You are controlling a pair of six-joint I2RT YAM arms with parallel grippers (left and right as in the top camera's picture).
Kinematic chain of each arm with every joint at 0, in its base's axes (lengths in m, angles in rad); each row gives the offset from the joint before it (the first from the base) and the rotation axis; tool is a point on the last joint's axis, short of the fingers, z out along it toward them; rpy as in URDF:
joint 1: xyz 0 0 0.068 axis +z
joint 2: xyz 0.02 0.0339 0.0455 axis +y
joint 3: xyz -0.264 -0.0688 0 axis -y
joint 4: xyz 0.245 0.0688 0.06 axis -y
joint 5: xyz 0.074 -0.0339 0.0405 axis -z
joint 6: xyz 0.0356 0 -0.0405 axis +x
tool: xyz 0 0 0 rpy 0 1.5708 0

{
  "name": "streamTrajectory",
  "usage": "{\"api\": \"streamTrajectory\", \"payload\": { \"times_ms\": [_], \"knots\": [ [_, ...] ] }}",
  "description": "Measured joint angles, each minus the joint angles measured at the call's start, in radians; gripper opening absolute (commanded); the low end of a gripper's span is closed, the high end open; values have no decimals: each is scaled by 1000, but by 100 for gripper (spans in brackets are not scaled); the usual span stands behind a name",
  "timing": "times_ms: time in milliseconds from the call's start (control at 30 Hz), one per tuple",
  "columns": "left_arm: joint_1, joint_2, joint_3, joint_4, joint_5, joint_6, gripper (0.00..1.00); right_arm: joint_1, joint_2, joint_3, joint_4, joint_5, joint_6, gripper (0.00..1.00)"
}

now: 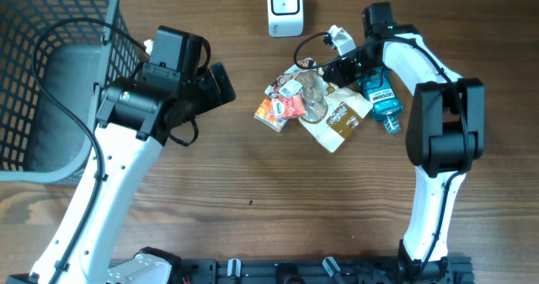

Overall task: Scan the item barcode
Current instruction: 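Reach the right gripper back to the pile and grasp the red Kleenex pack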

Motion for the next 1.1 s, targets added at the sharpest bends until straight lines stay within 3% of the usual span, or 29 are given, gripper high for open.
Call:
{"api": "streamTrajectory", "payload": {
  "times_ms": [167,267,300,367,500,567,600,700,933,1100],
  "knots": [
    [0,0,0,0,0,0,100,0,-2,111,-19,2,129,5],
    [0,0,0,0,0,0,100,0,-96,127,-29,80,184,4],
    [0,0,0,-1,0,0,100,0,-128,128,-44,101,193,11],
    [0,0,0,0,0,0,100,0,-205,136,-115,120,201,40],
    [0,0,0,0,0,0,100,29,-248,133,-277,42,172,56],
    [0,0,0,0,0,0,100,107,-248,96,-271,42,206,57],
    [0,0,0,0,0,0,100,156,-248,77,-244,40,280,76],
    [0,0,0,0,0,0,100,246,-248,62,-199,35,455,78],
    [0,0,0,0,0,0,100,349,-198,1,-38,291,470,80],
    [0,0,0,0,0,0,100,349,-117,-18,-127,324,487,82]
  ]
}}
